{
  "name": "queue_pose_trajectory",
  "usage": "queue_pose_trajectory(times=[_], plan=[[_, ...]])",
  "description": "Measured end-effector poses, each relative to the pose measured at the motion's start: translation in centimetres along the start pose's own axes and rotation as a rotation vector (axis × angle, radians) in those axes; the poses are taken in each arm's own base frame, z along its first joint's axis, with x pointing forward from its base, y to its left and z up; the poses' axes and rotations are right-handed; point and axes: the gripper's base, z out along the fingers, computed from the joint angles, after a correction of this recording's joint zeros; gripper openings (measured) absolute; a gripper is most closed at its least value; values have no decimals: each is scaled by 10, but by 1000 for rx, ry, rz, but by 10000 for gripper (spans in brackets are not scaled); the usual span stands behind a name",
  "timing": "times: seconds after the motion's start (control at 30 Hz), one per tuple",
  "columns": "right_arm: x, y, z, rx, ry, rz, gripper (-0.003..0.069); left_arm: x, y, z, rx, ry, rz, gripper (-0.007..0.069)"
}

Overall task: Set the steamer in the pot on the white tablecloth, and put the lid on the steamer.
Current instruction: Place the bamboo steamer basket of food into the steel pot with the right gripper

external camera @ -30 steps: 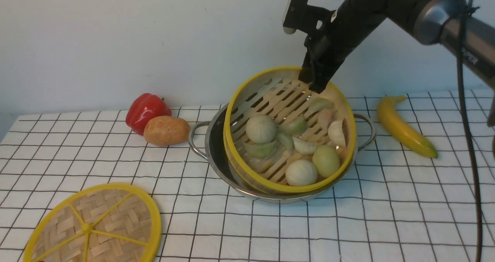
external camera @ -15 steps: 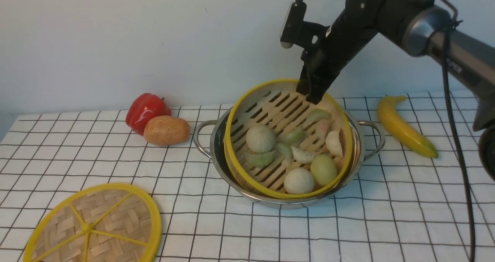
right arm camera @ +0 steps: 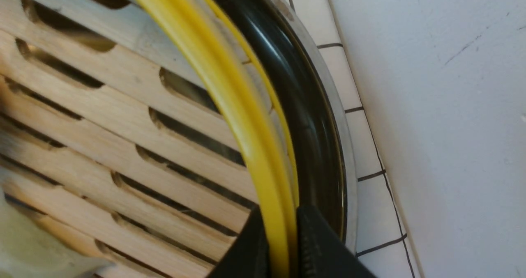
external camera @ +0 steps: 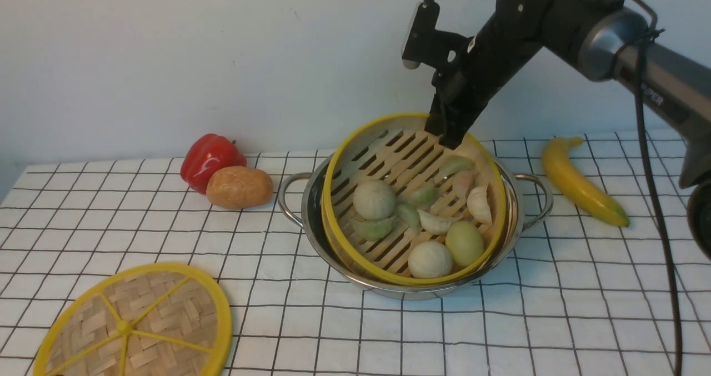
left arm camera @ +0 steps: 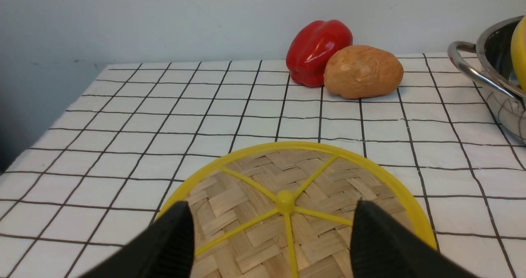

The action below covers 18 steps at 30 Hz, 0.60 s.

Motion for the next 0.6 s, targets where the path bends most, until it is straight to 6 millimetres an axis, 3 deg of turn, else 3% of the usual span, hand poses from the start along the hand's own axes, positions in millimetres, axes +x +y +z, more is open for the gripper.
queue_pose_trajectory(times=[0.47,0.6], plan=[[-1,-1,1,12,-13,-14,77,0,0,0,0,0,0,474],[2,-2,12,10,-10,-8,73,0,0,0,0,0,0,474]])
